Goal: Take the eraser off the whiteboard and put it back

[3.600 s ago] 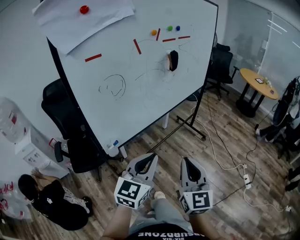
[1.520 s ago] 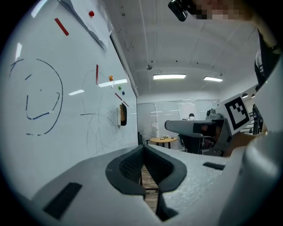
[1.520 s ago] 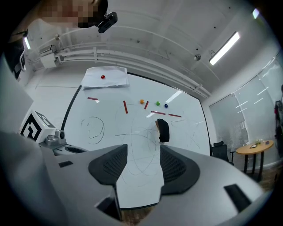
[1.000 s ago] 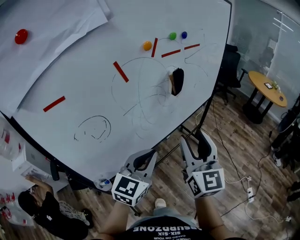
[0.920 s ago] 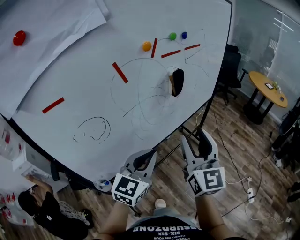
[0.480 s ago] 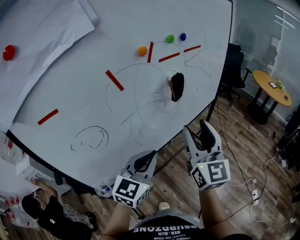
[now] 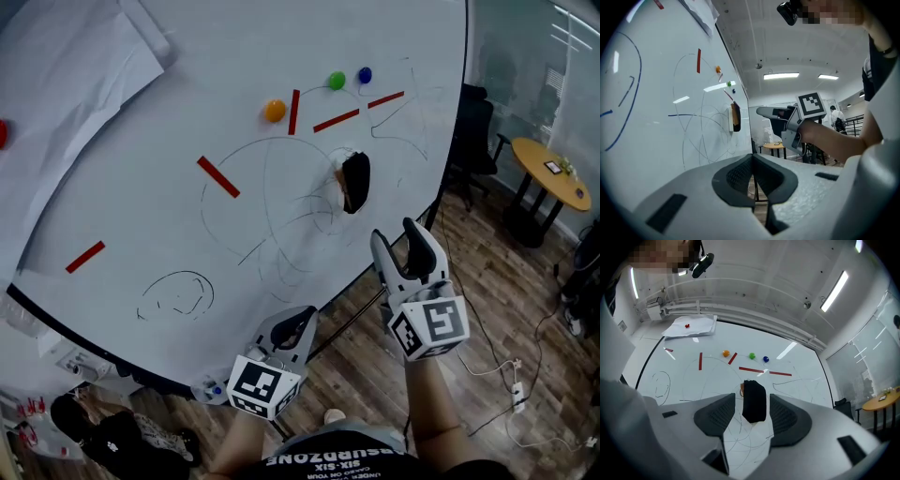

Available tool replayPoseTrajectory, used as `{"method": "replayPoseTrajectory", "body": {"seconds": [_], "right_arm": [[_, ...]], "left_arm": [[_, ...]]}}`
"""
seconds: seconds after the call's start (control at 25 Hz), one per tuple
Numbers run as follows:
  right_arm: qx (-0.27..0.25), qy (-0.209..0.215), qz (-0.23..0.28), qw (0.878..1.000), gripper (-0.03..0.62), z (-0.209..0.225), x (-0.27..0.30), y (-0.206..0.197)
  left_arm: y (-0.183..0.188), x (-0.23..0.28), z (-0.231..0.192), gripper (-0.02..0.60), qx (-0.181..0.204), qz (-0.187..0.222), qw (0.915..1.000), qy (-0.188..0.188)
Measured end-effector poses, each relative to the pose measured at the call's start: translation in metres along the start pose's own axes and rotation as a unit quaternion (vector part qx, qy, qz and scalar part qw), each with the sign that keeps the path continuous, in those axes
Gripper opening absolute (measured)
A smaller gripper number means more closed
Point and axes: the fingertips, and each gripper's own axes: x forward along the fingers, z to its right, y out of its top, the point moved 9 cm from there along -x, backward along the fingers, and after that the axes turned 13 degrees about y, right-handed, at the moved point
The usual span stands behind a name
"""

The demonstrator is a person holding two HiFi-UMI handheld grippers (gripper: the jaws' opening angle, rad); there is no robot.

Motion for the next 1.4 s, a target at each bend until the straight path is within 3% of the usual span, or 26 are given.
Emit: {"method": "replayPoseTrajectory", "body": {"seconds": [0.96,1.4], "right_arm": [[0.004,0.04,-0.007,0.999,0.209,0.041,0.069,-0.02],[0.013,0.068,-0.033,0.997,0.256,0.047,0.09,-0.03]], "left_arm": [[-0.012,0.028,-0.013,0.008,0.007,-0.008,0.9999,0.005],[-0.007,0.038,-0.01,0.008,0.011,-0.005,0.9999,-0.008]]}}
